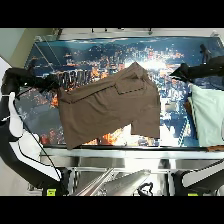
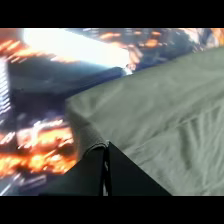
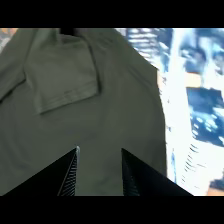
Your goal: Fold the shirts.
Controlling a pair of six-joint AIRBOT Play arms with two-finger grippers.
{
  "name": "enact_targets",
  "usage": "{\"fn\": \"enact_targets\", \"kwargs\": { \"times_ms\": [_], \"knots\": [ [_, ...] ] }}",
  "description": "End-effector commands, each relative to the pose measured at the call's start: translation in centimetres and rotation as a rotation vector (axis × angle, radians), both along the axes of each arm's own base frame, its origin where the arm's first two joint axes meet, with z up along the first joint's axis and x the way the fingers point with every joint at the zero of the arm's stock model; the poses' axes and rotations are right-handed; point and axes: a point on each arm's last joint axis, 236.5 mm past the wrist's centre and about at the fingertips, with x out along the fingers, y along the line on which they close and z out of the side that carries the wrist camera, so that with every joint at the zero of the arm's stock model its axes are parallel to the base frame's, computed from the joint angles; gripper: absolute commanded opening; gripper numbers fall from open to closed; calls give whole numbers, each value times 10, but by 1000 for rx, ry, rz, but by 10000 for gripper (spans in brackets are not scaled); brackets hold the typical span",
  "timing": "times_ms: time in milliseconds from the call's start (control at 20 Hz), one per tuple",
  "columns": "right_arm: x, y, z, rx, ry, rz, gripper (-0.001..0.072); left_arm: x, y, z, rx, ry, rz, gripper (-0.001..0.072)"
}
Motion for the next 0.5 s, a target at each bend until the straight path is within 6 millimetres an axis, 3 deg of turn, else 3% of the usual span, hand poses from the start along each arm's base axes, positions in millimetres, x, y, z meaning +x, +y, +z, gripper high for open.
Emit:
{"fn": "enact_targets", "kwargs": {
  "times_ms": [0,50,200,300,450],
  "knots": [
    [15,33,-8,-8,-50,30,326,-8,7,-18,126,143,-80,376],
    [15,36,-11,-7,-46,35,326,-21,24,-20,195,218,-75,679],
    [18,30,-11,-12,-56,19,326,-55,57,0,296,353,-96,682],
    [20,29,-13,-17,-63,22,326,-63,54,10,230,355,-90,712],
    [21,29,-19,-21,-58,21,326,-85,42,5,122,434,-53,711]
  ]
}}
